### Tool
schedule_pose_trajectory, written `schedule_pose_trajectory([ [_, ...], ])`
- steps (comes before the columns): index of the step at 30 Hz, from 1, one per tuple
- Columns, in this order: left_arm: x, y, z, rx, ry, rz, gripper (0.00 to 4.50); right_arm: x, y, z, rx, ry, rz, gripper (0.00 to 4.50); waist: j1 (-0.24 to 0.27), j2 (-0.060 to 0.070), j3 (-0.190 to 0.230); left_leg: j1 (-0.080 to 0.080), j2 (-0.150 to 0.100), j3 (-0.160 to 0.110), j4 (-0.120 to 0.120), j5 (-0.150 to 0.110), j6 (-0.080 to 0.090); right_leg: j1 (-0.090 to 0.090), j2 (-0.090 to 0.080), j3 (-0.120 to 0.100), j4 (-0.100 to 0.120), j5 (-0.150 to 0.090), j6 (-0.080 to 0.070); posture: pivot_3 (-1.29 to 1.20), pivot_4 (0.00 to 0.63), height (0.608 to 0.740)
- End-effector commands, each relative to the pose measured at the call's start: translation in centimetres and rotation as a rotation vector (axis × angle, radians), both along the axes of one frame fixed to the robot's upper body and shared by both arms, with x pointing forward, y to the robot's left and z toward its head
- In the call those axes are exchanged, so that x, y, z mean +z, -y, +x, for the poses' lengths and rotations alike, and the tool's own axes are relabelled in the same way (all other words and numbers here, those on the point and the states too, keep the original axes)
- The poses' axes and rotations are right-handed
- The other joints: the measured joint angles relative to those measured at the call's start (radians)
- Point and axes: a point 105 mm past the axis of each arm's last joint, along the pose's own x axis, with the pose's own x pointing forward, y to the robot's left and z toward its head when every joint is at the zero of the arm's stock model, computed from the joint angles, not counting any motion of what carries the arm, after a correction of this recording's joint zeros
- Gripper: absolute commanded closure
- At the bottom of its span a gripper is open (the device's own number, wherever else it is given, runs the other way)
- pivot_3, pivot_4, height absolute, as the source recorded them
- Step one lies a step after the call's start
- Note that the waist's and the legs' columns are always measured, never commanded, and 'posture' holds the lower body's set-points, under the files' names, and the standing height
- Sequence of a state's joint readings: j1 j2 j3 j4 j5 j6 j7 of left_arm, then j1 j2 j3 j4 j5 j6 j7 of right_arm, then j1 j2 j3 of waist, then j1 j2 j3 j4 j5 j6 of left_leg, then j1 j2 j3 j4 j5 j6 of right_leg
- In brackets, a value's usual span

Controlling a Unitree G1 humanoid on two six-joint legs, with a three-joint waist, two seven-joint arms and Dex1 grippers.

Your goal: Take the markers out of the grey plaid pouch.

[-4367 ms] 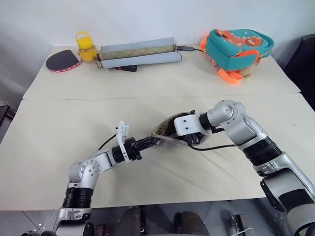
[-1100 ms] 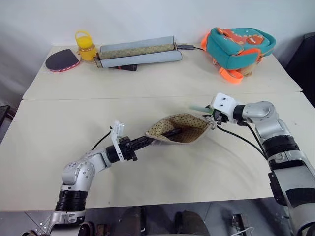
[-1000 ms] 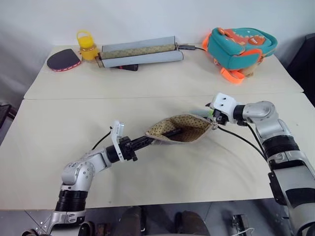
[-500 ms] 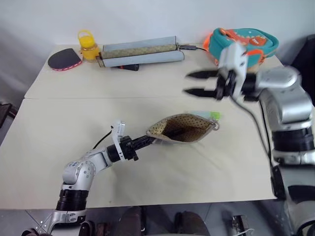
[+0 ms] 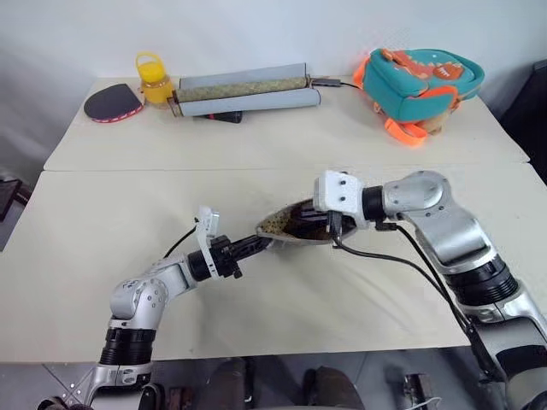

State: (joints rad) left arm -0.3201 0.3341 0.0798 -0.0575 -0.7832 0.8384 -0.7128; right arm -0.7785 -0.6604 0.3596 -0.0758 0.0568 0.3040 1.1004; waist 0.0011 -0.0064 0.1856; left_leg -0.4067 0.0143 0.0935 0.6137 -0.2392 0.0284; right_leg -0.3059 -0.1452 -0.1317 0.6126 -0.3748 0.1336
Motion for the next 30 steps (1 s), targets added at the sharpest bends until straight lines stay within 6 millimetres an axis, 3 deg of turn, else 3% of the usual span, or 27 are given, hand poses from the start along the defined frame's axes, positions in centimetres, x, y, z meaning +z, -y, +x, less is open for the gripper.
schedule_pose_trajectory([
  [1, 0.7, 0.2, -0.1, -0.029, 0.001, -0.025, 4.5, -0.1, 0.4, 0.4, 0.048, 0.07, -0.114, 4.45, -0.001, 0.0, 0.0, 0.0, 0.0, 0.0, 0.0, 0.0, 0.0, 0.0, 0.0, 0.0, 0.0, 0.0, 0.0, 0.0, 0.15, 0.74],
  [10, 0.6, -0.3, 0.5, -0.044, -0.038, -0.044, 4.5, -1.6, -0.7, 1.3, 0.081, 0.047, -0.19, 1.49, -0.004, 0.0, 0.0, 0.0, 0.001, 0.0, 0.0, 0.0, 0.0, 0.0, 0.001, 0.0, 0.0, 0.0, 0.0, 0.0, 0.15, 0.74],
  [13, 0.2, -0.5, 0.8, -0.043, -0.051, -0.038, 4.5, -2.8, -0.8, 1.5, 0.091, 0.034, -0.232, 1.49, -0.005, 0.0, 0.0, 0.0, 0.001, 0.0, 0.0, 0.0, 0.0, 0.0, 0.001, 0.0, 0.0, 0.0, 0.0, 0.0, 0.15, 0.74],
  [15, 0.0, -0.5, 1.0, -0.042, -0.052, -0.034, 4.5, -3.5, -0.9, 1.7, 0.088, 0.031, -0.241, 1.92, -0.005, 0.0, 0.0, 0.0, 0.001, 0.0, 0.0, 0.0, 0.0, 0.0, 0.001, -0.001, 0.0, 0.0, 0.0, 0.0, 0.15, 0.74],
  [26, -0.2, 0.0, 0.9, -0.055, -0.044, -0.032, 4.5, -5.8, -0.9, 3.0, 0.054, 0.028, -0.304, 1.92, -0.006, 0.0, 0.0, 0.001, 0.001, 0.0, 0.001, 0.001, -0.001, 0.0, 0.001, 0.0, 0.002, 0.0, 0.0, 0.0, 0.15, 0.74],
  [29, -0.2, -0.1, 0.9, -0.051, -0.041, -0.03, 4.5, -6.3, -0.7, 2.9, 0.05, -0.001, -0.301, 2.45, -0.007, -0.001, 0.0, 0.002, 0.001, 0.0, 0.001, 0.001, -0.001, 0.0, 0.001, 0.0, 0.004, 0.0, 0.0, 0.0, 0.15, 0.74],
  [30, -0.2, -0.1, 0.9, -0.05, -0.04, -0.029, 4.5, -6.2, -0.7, 2.9, 0.05, 0.0, -0.296, 2.82, -0.007, -0.001, 0.0, 0.002, 0.001, 0.0, 0.001, 0.001, -0.001, 0.0, 0.001, 0.0, 0.004, 0.0, 0.0, 0.0, 0.15, 0.74],
])
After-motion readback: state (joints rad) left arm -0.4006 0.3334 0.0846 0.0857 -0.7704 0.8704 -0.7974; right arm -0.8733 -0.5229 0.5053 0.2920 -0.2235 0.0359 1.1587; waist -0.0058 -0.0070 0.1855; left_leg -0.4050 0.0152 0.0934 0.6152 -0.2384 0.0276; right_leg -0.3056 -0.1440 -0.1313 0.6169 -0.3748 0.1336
